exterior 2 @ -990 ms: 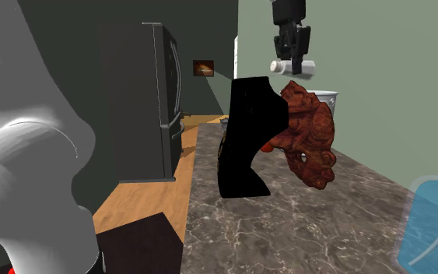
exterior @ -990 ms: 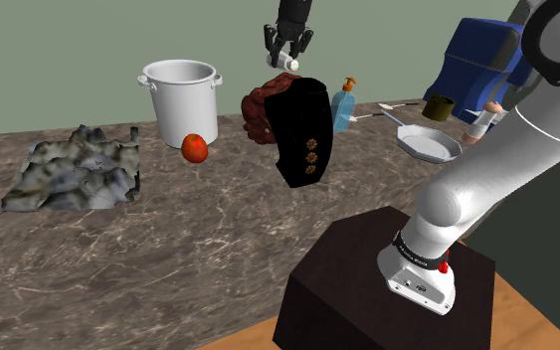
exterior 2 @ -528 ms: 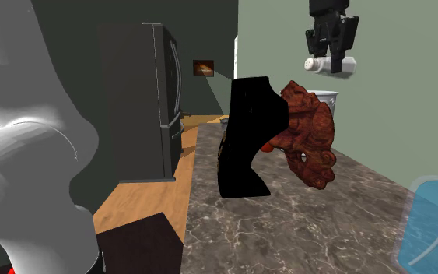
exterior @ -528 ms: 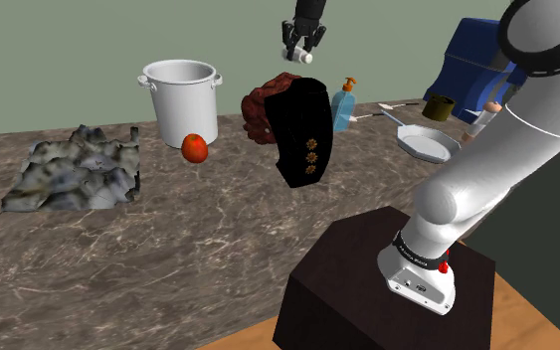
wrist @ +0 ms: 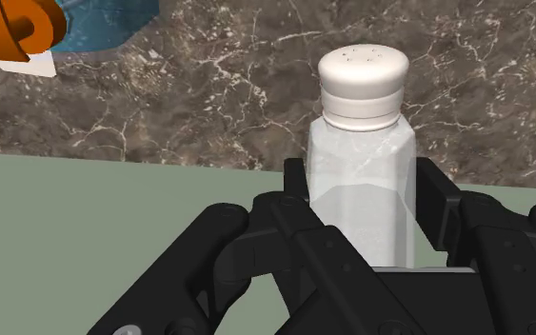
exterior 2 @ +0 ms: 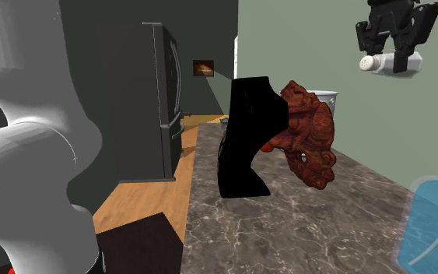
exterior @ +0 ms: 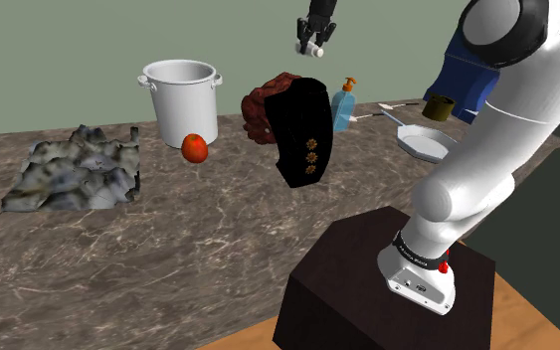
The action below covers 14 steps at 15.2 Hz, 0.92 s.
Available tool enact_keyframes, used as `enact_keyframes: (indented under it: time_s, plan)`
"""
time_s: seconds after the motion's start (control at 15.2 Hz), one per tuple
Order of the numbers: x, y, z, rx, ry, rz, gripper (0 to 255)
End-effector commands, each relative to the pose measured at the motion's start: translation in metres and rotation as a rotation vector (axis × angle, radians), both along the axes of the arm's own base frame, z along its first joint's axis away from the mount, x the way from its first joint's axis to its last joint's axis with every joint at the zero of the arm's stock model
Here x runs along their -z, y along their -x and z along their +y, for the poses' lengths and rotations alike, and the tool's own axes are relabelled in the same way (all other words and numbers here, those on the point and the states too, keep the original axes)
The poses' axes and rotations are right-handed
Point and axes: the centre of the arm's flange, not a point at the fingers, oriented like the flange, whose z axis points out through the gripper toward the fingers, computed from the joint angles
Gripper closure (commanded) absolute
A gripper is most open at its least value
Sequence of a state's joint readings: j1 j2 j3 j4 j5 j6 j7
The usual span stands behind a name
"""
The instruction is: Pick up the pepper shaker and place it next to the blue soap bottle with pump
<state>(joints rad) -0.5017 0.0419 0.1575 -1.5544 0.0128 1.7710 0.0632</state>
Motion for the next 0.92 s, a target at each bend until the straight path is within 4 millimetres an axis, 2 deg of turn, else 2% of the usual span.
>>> enact_keyframes:
  time_s: [0.0, 0.73, 0.79, 0.86]
  plan:
    - [0.0, -0.006, -0.026, -0.001, 0.0, 0.001, 255]
    - [0.0, -0.033, -0.168, -0.001, 0.0, 0.001, 255]
    - [0.0, -0.034, -0.177, -0.001, 0.0, 0.001, 255]
    - [0.005, -0.034, -0.177, -0.001, 0.0, 0.001, 255]
